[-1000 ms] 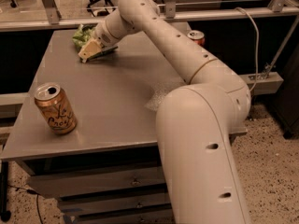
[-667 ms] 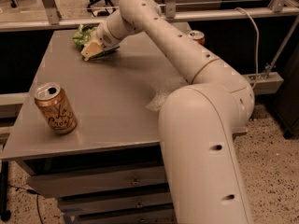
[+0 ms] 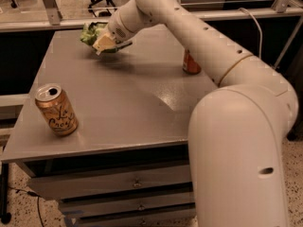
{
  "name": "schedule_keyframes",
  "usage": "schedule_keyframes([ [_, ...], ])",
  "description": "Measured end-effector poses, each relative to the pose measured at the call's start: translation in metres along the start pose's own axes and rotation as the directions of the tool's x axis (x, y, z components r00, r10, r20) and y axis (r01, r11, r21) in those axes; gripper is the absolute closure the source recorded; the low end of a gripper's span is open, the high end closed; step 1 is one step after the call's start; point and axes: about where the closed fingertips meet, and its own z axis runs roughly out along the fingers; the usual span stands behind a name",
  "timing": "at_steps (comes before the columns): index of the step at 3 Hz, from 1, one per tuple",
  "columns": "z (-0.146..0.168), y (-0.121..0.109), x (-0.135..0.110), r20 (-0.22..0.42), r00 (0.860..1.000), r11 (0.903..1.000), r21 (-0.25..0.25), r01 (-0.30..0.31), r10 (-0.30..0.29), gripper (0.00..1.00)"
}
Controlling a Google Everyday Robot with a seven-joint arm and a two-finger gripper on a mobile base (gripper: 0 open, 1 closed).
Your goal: Move green jalapeno chip bag near coke can
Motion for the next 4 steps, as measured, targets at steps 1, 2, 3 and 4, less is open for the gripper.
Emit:
schedule_keyframes([
  [1,-0.05,0.024,0.001,-0.011,0.999,0.9993,-0.007,0.036,-0.036,1.0],
  [2,-0.089,0.06,0.024,-0.051,0.997,0.9967,-0.063,0.051,-0.054,1.0],
  [3,-0.135,0.09,0.06,-0.131,0.989,0.9933,-0.104,0.05,-0.063,1.0],
  [4,-0.187,0.106,0.094,-0.203,0.978,0.9953,-0.093,0.025,-0.044,1.0],
])
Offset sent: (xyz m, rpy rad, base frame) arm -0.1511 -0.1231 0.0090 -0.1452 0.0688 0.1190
